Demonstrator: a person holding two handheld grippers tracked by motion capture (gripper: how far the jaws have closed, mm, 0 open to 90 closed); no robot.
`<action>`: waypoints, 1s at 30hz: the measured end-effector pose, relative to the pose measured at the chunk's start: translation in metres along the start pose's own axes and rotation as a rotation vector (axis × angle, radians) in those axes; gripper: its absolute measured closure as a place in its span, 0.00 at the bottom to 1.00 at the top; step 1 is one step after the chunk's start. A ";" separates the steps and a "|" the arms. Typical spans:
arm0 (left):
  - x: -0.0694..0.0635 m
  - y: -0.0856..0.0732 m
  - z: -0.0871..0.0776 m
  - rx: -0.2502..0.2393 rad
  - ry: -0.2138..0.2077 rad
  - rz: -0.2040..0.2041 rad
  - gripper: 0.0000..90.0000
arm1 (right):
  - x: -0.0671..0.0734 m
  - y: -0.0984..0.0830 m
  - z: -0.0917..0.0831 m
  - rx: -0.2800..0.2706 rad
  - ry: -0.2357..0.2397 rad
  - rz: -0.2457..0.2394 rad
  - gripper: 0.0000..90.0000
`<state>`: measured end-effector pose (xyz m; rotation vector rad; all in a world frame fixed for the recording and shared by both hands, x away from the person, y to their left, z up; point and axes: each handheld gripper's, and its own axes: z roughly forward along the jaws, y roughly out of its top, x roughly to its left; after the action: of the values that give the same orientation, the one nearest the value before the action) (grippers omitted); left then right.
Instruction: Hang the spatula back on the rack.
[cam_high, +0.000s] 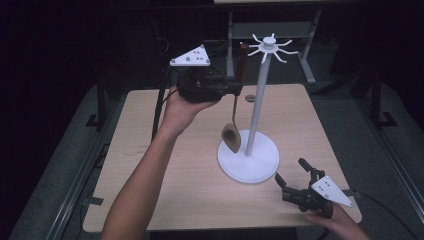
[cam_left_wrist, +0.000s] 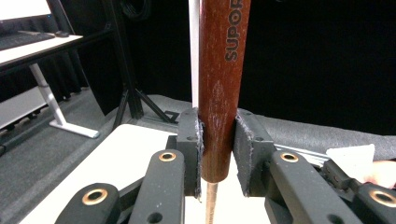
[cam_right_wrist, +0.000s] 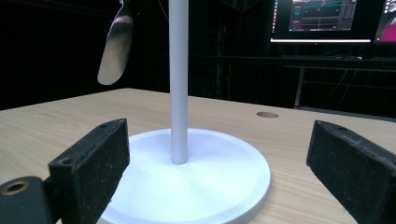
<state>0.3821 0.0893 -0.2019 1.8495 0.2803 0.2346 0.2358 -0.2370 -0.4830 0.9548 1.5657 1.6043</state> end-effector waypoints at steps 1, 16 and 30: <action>0.000 0.000 0.001 0.001 -0.001 -0.003 0.81 | 0.000 0.000 0.000 0.000 0.000 0.001 0.06; 0.004 -0.001 0.017 0.007 -0.032 -0.019 0.81 | 0.000 0.000 0.000 -0.001 0.009 -0.001 0.06; 0.002 -0.001 0.013 -0.001 -0.028 -0.011 0.78 | 0.000 0.000 0.000 0.000 0.012 -0.001 0.06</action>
<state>0.3874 0.0784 -0.2065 1.8481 0.2707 0.2016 0.2358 -0.2371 -0.4830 0.9468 1.5741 1.6116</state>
